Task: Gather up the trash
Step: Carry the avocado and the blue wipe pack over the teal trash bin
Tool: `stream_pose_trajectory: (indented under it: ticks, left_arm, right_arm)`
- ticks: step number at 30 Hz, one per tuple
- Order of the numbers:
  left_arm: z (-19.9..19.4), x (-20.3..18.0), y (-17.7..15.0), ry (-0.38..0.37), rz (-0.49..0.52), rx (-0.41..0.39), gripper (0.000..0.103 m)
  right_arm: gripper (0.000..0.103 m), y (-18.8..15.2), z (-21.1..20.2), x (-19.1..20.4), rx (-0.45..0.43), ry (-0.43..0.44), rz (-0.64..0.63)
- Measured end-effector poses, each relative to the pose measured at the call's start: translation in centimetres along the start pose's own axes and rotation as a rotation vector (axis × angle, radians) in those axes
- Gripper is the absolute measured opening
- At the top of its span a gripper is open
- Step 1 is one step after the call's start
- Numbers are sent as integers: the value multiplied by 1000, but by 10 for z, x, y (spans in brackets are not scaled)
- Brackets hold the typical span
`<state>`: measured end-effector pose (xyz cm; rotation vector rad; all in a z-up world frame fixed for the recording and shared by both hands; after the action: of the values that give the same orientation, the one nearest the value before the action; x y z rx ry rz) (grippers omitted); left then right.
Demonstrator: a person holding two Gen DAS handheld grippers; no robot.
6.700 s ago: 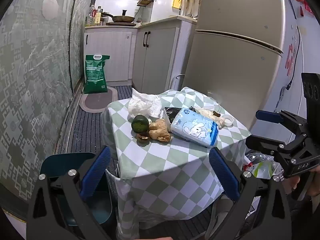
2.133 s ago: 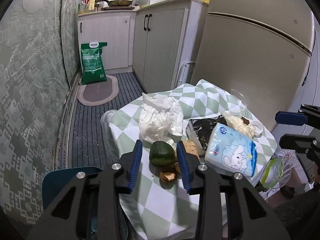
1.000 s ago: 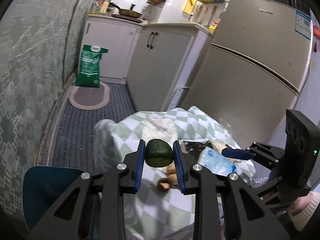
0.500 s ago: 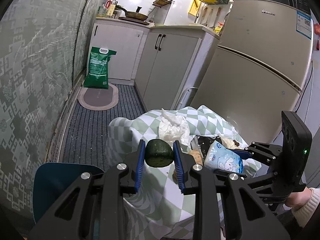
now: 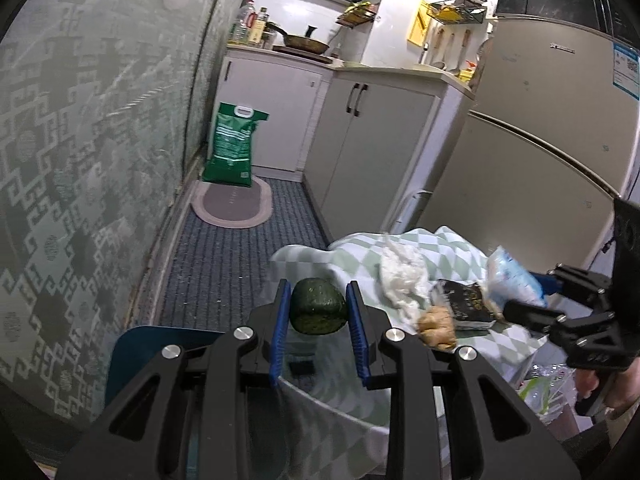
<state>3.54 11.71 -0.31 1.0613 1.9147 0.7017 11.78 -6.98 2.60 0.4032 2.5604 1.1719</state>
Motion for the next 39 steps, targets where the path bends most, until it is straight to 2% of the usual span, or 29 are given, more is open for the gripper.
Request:
stream_pose_trajectory:
  ticks: [8, 17, 22, 29, 39]
  left_arm:
    - [-9, 28, 0, 74, -29, -6, 30]
    - [-6, 66, -9, 182, -66, 44, 30]
    - [-4, 85, -16, 218, -84, 85, 30]
    - [6, 103, -38, 258, -82, 180, 30]
    - [23, 125, -63, 289, -105, 279, 30]
  right_arm:
    - [49, 32, 1, 29, -43, 65, -24]
    - [49, 61, 12, 62, -59, 139, -25]
    - [49, 70, 31, 78, -12, 173, -20]
    - [49, 76, 63, 100, 61, 231, -17]
    - [49, 70, 97, 122, 178, 276, -15]
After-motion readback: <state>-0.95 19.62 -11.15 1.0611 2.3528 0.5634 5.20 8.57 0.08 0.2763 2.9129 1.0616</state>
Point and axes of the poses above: each gripper's, at about its wrist camera, not at the fingertips, and z roughly the way its jaws point, x to its left, y to its top, the point moved 3 cm from there along z, roughly the way its jaws point, and after that the axes turned 9 degrees about -z, right-handed, at the moved point
